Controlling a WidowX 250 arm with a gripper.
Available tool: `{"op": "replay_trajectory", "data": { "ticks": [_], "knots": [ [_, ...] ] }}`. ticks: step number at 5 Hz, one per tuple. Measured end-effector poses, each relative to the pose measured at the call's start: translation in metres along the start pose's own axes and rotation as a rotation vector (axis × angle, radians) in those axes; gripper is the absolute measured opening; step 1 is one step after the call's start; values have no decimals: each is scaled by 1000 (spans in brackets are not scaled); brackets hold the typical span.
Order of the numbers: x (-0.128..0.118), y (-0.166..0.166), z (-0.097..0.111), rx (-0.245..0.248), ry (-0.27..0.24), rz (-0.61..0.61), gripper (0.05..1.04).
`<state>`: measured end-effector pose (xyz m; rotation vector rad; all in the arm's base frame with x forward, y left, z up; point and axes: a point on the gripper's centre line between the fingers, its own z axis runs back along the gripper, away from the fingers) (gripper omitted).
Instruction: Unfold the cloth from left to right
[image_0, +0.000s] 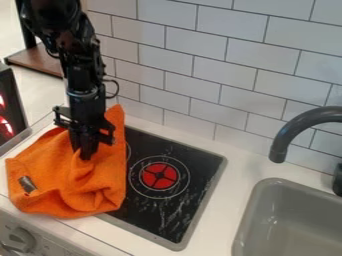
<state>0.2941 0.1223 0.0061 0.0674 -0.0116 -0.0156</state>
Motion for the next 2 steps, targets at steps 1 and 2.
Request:
{"op": "replay_trajectory", "data": {
  "ticks": [1, 2],
  "knots": [
    [-1, -7, 16, -24, -32, -12, 59],
    [6, -32, 30, -67, -49, -62, 59]
  ]
}}
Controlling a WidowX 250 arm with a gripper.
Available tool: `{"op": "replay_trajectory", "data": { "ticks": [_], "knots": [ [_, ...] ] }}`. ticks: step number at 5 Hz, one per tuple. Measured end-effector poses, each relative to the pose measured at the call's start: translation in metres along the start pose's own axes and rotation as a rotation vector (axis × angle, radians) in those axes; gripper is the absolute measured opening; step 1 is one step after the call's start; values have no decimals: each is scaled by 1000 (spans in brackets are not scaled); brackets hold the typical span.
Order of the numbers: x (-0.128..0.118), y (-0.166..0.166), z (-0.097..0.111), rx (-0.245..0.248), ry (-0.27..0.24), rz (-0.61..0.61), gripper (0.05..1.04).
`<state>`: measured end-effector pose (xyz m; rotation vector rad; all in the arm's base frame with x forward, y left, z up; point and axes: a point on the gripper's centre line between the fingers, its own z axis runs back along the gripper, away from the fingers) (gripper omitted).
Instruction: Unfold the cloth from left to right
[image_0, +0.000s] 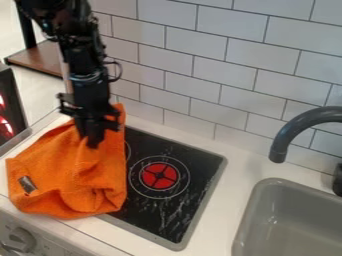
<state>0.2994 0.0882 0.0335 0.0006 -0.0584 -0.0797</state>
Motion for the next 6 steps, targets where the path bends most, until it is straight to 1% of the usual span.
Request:
{"op": "replay_trajectory", "data": {
  "ticks": [1, 2, 3, 5, 6],
  "knots": [
    [22, -22, 9, -31, -38, -47, 59],
    [36, -43, 1, -49, -60, -62, 59],
    [56, -68, -3, -30, -90, -90, 59],
    [82, -110, -27, 12, -92, -104, 58],
    [82, -111, -43, 34, -72, -89, 85]
  ]
}}
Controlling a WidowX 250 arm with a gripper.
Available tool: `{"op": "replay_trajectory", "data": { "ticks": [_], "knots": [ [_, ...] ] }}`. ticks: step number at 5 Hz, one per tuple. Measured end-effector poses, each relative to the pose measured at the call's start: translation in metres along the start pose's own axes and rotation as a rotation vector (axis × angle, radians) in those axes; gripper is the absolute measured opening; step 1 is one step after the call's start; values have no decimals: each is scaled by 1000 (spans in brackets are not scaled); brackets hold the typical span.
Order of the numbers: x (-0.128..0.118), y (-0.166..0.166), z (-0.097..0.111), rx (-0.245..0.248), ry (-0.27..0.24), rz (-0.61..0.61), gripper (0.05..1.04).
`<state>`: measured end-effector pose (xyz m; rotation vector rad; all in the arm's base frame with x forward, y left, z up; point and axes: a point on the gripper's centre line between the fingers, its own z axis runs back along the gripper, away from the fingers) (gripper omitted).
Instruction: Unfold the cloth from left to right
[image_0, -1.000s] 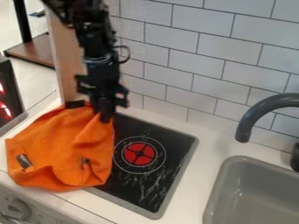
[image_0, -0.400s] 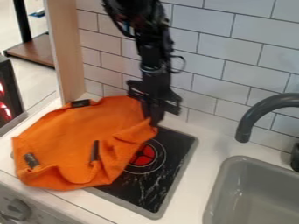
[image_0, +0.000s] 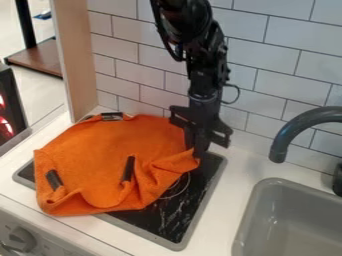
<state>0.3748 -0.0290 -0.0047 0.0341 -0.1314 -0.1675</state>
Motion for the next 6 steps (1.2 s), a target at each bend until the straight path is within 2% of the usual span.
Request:
{"op": "replay_trajectory", "data": {
  "ticks": [1, 3, 4, 6],
  "knots": [
    [2, 1, -7, 8, 0, 13, 255],
    [1, -1, -10, -5, 15, 0, 858],
    [-2, -3, -11, -20, 23, -14, 1028],
    [1, -4, 32, -49, -23, -89, 998]
  ]
}}
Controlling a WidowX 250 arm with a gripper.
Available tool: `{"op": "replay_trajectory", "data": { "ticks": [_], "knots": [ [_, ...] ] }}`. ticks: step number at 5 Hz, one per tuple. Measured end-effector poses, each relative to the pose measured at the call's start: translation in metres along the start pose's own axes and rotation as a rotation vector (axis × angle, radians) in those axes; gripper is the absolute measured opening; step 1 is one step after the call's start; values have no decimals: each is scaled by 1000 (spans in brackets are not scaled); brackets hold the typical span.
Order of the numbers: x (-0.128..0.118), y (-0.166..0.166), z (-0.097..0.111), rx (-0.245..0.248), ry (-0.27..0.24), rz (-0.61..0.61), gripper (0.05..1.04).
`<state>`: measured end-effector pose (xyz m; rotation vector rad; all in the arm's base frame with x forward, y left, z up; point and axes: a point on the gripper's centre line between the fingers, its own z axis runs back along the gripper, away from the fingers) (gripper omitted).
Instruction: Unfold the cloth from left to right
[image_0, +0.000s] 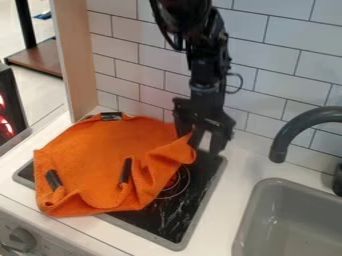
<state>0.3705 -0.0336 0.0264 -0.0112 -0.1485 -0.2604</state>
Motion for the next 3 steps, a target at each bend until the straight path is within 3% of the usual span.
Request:
{"op": "replay_trajectory", "data": {
  "ticks": [1, 2, 3],
  "knots": [
    [-2, 1, 20, -4, -9, -50, 998],
    [-8, 5, 33, 23, 15, -107, 998],
    [-8, 5, 34, 24, 14, -111, 998]
  ]
}}
